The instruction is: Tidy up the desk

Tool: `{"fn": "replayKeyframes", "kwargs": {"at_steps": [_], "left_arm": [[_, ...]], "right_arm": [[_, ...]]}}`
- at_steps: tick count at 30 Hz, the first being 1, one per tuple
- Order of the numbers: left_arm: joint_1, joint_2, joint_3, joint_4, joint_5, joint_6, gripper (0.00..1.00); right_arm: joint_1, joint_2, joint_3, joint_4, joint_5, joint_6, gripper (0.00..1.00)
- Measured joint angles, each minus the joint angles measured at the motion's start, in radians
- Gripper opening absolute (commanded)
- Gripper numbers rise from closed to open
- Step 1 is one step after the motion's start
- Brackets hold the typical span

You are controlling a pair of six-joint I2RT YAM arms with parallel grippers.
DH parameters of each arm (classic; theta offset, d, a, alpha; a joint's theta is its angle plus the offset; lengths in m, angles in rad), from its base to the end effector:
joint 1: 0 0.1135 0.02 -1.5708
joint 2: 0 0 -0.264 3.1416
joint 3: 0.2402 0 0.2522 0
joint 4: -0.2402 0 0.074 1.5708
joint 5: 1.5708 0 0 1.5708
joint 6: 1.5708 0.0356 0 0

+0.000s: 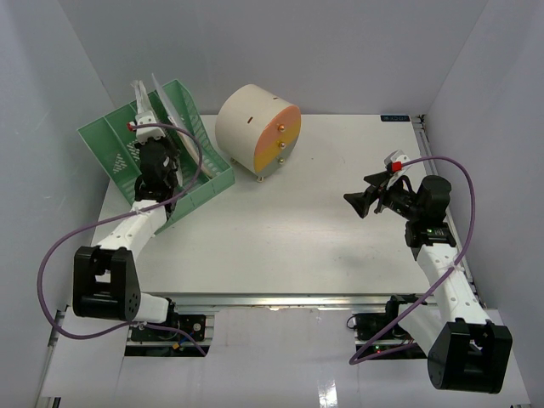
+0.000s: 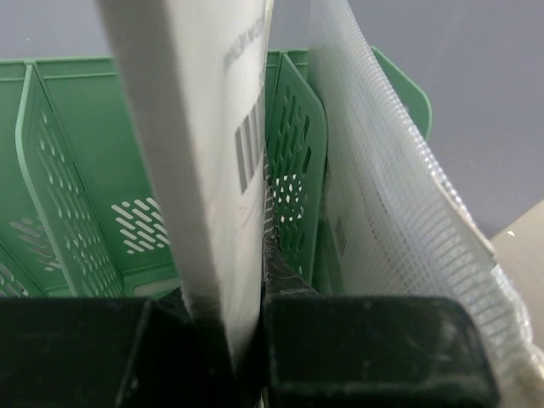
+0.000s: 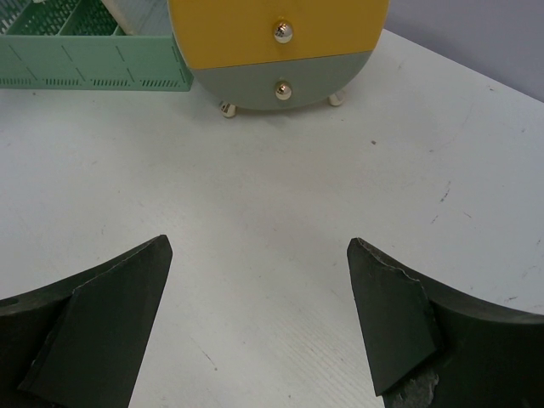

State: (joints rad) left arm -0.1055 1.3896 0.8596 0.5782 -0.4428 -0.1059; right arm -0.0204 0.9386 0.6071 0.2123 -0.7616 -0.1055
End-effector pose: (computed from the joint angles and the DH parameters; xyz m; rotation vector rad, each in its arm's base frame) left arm 0.3200 -0.0185 0.3062 -0.3519 1.4886 0.1684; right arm 0.2147 0.0202 0.2916 -0.6314 1.5632 0.5461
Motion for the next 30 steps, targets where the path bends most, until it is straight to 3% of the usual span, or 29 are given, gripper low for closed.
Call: {"fn": "replayKeyframes", "kwargs": {"at_steps": [14, 16, 19, 22, 24, 30], "left_arm": [[-0.041, 0.138, -0.013, 0.164, -0.125, -0.026, 0.00], [-0.056, 0.149, -0.014, 0.164, -0.142, -0.026, 0.07], [-0.074, 0.155, -0.017, 0.165, -0.157, -0.029, 0.55], [-0.081, 0.155, -0.019, 0.172, -0.160, -0.040, 0.79], [-0.081, 0.149, -0.019, 0.168, -0.157, -0.054, 0.89], [-0.080, 0.074, -0.019, 0.062, -0.102, -0.082, 0.98]], "right_arm": [[-0.008, 0.006, 0.000, 0.000, 0.000, 0.000, 0.90], [-0.010, 0.006, 0.000, 0.000, 0.000, 0.000, 0.90], [-0.012, 0.006, 0.000, 0.000, 0.000, 0.000, 0.90], [-0.013, 0.006, 0.000, 0.000, 0.000, 0.000, 0.90], [-0.013, 0.006, 0.000, 0.000, 0.000, 0.000, 0.90], [-0.023, 0.005, 0.000, 0.000, 0.000, -0.001, 0.90]]}}
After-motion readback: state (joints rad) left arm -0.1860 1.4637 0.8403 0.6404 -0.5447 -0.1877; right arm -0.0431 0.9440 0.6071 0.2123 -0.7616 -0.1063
